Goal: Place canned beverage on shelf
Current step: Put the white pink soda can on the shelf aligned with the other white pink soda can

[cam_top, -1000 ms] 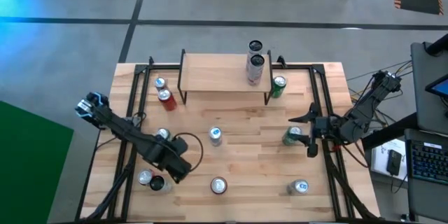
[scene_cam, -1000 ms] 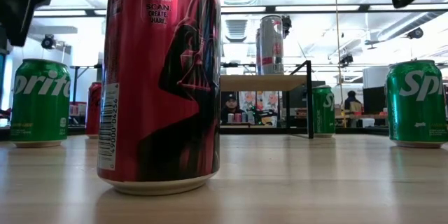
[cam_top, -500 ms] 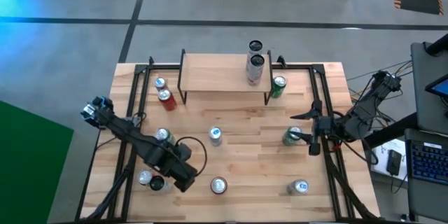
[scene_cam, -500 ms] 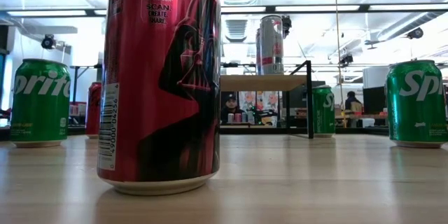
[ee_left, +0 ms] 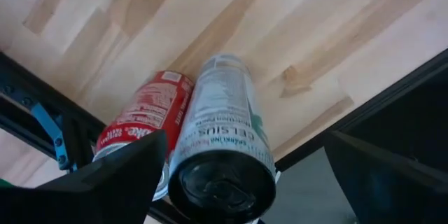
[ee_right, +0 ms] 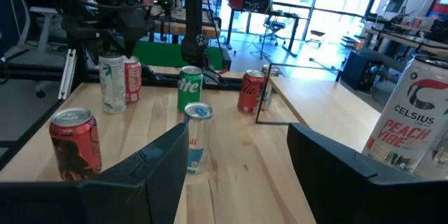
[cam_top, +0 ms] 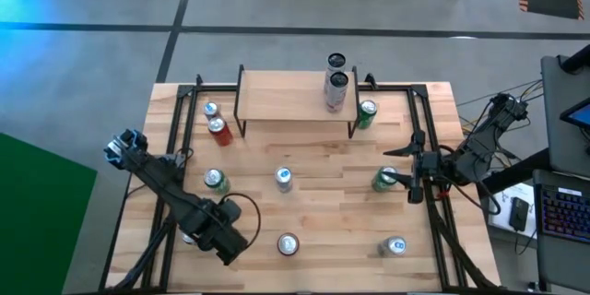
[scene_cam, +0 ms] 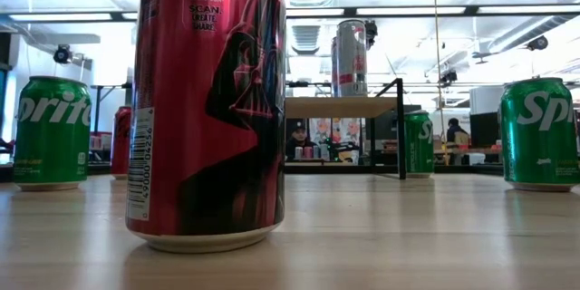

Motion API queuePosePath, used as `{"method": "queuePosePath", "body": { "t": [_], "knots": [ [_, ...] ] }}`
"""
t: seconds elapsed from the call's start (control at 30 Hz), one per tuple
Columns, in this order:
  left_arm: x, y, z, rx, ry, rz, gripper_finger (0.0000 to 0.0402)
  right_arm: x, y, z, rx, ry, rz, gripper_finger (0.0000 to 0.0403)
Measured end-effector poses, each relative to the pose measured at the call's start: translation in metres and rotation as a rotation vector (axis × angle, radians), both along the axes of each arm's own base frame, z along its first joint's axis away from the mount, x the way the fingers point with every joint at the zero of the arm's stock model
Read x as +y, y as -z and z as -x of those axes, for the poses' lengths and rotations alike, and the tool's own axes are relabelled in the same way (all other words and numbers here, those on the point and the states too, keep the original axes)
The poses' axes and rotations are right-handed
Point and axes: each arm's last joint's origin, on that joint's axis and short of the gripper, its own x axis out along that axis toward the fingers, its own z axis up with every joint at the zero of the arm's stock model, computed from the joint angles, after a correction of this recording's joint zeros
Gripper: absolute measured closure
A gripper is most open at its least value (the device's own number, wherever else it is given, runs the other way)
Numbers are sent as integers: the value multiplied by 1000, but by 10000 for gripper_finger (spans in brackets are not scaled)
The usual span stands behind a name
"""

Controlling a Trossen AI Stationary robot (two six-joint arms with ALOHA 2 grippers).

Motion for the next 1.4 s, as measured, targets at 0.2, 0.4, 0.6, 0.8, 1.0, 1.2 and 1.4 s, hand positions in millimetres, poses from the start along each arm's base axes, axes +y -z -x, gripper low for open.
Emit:
{"method": "queuePosePath", "body": {
  "t": [0.2,0.4,0.6,0.8,1.0,1.2,1.4],
  "knots": [
    [-10,0,8,-16,-7,-20,48,0,2,0,7,3,-25,170],
    [-23,8,9,-18,11,-13,51,1,3,-1,6,3,-27,170],
    [-30,16,7,32,20,15,51,0,3,0,5,3,-25,170],
    [-31,21,7,60,26,-14,53,0,2,0,4,3,-24,170],
    [-32,26,7,64,57,-50,92,0,2,0,3,3,-27,170],
    [-27,26,3,-13,132,-125,163,2,4,-2,7,6,-53,170],
    [-15,26,-8,-57,199,-176,234,17,15,-19,67,11,-22,170]
  ]
}}
